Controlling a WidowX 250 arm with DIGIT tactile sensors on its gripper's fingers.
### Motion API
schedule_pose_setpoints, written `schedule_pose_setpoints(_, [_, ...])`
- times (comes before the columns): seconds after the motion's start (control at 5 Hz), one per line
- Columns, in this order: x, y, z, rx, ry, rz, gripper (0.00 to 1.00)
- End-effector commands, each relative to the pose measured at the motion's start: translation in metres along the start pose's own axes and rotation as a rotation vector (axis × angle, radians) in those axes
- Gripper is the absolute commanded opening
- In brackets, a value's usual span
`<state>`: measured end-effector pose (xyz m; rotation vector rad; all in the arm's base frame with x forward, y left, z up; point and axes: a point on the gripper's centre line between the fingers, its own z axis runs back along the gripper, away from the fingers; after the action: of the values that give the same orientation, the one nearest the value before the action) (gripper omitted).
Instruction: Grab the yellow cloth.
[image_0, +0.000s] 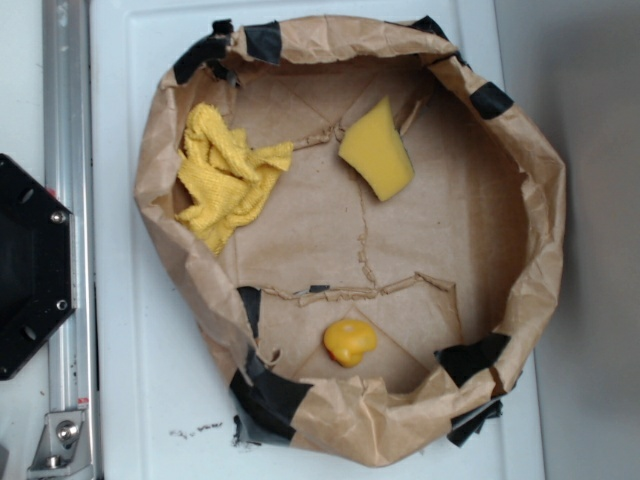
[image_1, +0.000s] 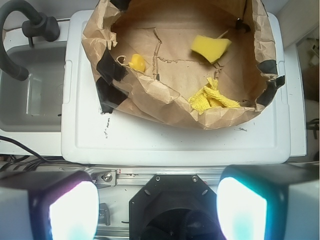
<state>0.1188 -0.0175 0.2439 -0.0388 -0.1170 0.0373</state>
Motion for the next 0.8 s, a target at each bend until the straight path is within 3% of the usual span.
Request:
schedule_pose_setpoints(0.0, [0.0,0.0,0.0,0.0,0.0,0.0,1.0])
schedule_pose_setpoints(0.2, [0.048,0.014,-0.026,0.049,-0.063,-0.016,1.0])
schedule_pose_setpoints(0.4, [0.095,0.018,-0.058,0.09,-0.059,-0.032,1.0])
schedule_pose_setpoints(0.6, [0.125,0.03,-0.105,0.153,-0.006,-0.041,1.0])
